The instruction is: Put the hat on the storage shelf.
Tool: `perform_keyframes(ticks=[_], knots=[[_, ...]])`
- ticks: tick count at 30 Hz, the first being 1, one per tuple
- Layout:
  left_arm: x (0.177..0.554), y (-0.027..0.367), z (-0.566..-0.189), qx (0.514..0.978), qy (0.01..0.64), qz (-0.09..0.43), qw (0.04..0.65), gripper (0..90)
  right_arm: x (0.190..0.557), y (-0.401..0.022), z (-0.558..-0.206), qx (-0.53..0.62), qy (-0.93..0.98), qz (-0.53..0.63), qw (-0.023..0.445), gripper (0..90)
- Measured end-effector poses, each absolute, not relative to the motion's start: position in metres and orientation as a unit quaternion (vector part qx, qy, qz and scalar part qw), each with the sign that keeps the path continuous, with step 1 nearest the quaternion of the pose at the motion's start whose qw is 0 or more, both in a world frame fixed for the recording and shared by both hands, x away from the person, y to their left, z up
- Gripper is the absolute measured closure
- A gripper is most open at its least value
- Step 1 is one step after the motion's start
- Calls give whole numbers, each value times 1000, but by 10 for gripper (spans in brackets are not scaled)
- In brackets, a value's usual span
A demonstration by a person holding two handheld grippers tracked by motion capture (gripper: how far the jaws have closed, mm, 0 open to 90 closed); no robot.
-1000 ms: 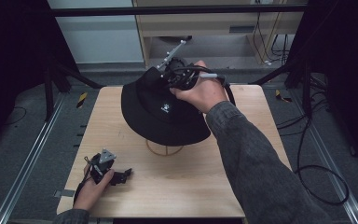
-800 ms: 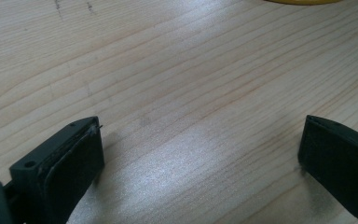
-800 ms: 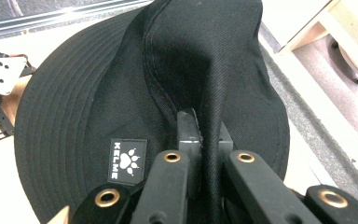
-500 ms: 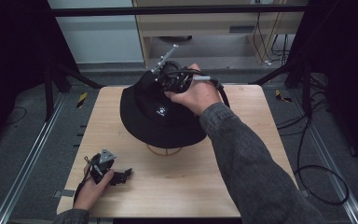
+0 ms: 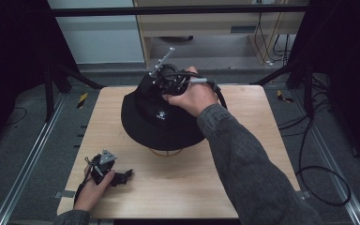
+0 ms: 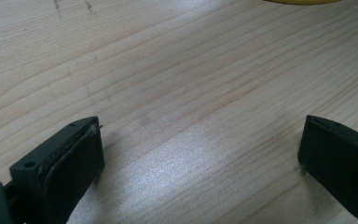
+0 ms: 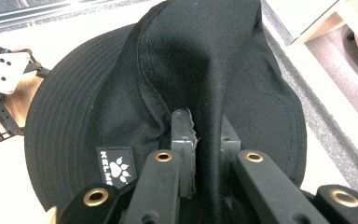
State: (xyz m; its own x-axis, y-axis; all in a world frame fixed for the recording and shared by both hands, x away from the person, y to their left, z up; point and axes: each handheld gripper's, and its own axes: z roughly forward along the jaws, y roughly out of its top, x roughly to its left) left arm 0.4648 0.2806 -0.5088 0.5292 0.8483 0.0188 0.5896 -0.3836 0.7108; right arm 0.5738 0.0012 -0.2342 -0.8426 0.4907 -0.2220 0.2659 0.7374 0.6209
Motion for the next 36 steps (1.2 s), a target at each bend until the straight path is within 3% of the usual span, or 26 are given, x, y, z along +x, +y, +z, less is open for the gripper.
perform_keyframes(ticks=[20,36], knots=[[465,280,-509,809,445,195,333,0,575,3,-238,217,911,294,190,723],[465,281,-509,809,444,195,333,0,572,3,-236,222,908,300,190,577]])
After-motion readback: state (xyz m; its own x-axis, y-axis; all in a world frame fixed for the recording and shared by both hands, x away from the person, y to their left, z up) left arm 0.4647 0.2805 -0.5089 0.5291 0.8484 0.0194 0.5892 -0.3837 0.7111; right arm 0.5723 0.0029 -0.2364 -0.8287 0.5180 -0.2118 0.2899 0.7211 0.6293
